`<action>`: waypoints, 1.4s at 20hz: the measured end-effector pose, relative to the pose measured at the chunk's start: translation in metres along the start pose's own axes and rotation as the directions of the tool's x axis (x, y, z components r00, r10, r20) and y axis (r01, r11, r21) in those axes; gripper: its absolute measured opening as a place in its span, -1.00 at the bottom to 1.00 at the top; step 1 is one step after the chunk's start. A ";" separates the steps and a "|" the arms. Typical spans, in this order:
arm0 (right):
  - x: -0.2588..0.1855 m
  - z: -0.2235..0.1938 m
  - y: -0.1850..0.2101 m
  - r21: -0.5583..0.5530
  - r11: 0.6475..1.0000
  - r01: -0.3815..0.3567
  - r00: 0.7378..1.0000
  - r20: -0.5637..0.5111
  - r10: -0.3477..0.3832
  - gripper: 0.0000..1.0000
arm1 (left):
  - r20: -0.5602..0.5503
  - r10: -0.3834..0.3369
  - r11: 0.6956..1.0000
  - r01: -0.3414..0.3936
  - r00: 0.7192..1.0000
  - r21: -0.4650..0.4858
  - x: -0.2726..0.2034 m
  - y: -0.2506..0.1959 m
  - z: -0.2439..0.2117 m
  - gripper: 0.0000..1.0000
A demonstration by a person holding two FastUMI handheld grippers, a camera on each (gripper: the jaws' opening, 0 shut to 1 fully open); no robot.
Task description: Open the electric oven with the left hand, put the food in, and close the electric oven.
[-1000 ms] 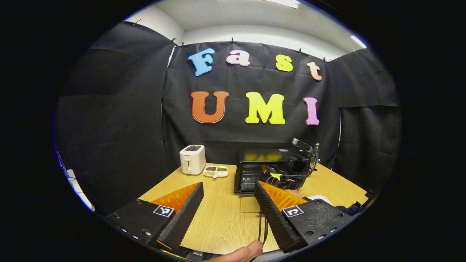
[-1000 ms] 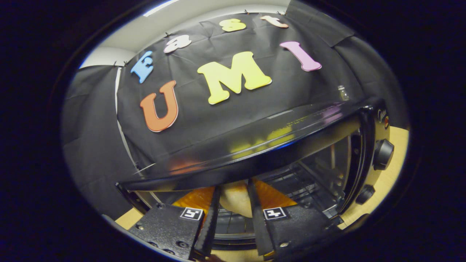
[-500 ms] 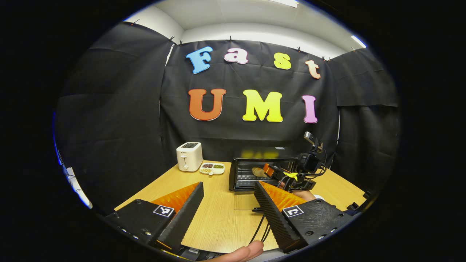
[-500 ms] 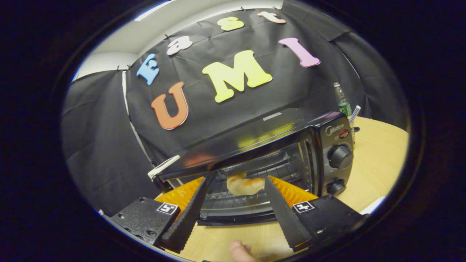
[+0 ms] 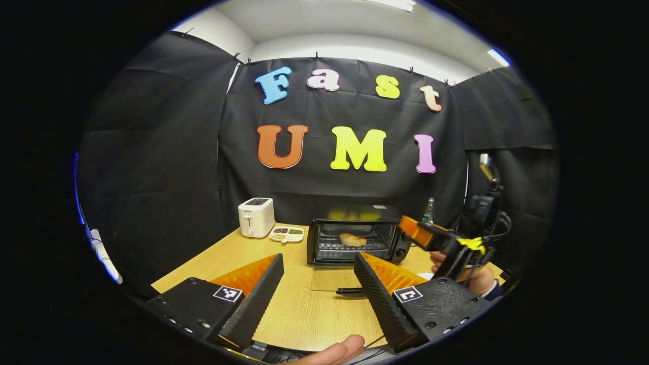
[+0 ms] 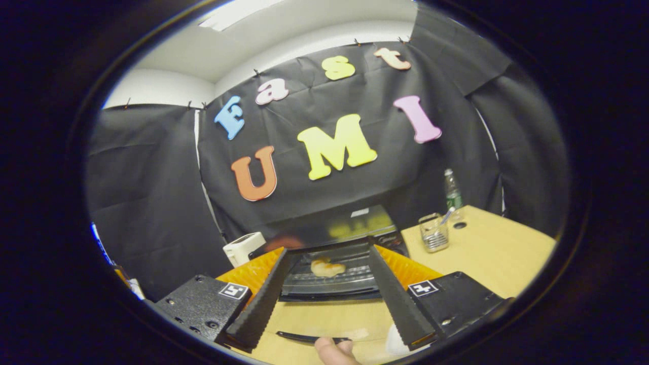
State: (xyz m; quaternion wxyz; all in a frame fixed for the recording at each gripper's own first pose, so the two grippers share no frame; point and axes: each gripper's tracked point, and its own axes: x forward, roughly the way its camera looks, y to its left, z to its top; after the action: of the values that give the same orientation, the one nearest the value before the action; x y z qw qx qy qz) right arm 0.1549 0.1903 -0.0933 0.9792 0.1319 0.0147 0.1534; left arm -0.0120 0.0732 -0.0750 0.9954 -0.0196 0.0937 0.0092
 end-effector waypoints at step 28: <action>-0.220 0.145 -0.100 -0.212 0.956 0.203 0.960 0.233 -0.152 0.90 | -0.431 -0.154 0.983 0.182 0.889 0.024 0.126 -0.130 -0.221 0.86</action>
State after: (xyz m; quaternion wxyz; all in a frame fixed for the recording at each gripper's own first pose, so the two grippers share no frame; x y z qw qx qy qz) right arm -0.0144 -0.0053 0.0181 0.9936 0.0297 -0.0972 0.0500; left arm 0.0731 -0.0642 -0.3106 0.9478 0.0024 0.3074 -0.0844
